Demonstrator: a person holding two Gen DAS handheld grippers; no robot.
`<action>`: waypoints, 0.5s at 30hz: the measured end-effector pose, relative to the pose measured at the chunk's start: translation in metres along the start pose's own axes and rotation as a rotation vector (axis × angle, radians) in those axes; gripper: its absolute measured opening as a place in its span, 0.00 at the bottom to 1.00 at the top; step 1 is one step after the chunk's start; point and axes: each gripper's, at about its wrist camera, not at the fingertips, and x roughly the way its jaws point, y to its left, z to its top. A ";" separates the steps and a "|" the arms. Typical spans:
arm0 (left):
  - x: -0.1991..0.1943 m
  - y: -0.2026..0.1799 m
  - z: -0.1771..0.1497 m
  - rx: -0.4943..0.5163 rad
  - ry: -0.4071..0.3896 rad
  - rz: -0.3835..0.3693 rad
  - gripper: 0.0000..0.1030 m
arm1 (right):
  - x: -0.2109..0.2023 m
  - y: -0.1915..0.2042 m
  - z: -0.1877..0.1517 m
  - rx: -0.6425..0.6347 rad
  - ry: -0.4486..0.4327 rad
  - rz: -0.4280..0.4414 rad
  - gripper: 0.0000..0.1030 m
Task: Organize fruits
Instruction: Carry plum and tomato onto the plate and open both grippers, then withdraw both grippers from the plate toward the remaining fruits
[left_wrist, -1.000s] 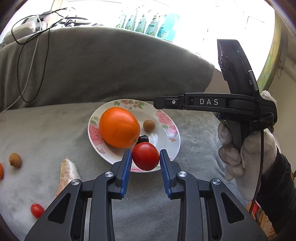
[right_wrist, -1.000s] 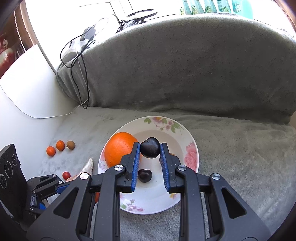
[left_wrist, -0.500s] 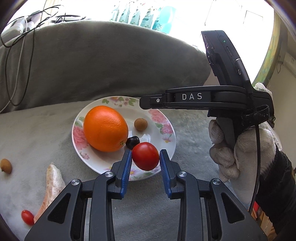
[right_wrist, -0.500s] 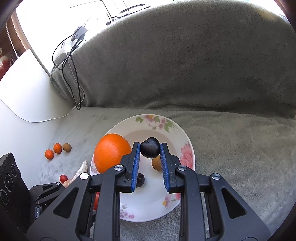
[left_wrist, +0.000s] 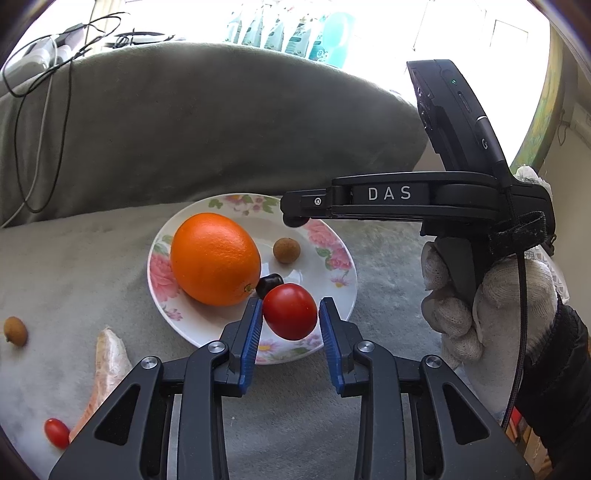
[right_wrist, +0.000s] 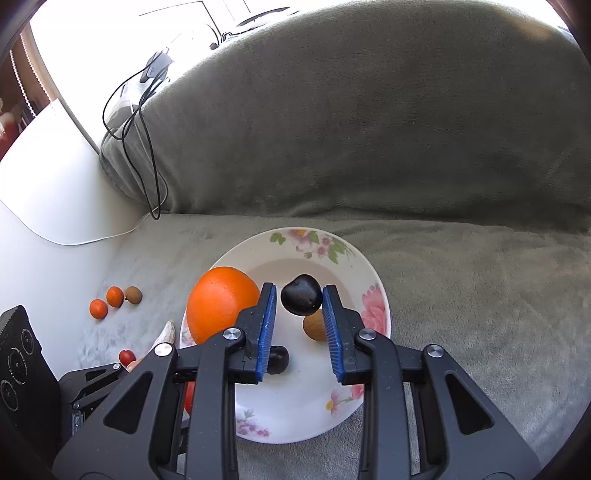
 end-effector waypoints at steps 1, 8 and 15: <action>-0.001 0.000 0.000 0.002 -0.003 -0.001 0.36 | -0.001 0.000 0.000 -0.001 -0.007 -0.005 0.51; -0.008 -0.002 0.002 0.006 -0.025 0.004 0.58 | -0.010 -0.004 0.000 0.027 -0.038 -0.021 0.76; -0.017 -0.004 0.000 0.017 -0.043 0.014 0.71 | -0.018 -0.011 -0.001 0.077 -0.063 -0.018 0.91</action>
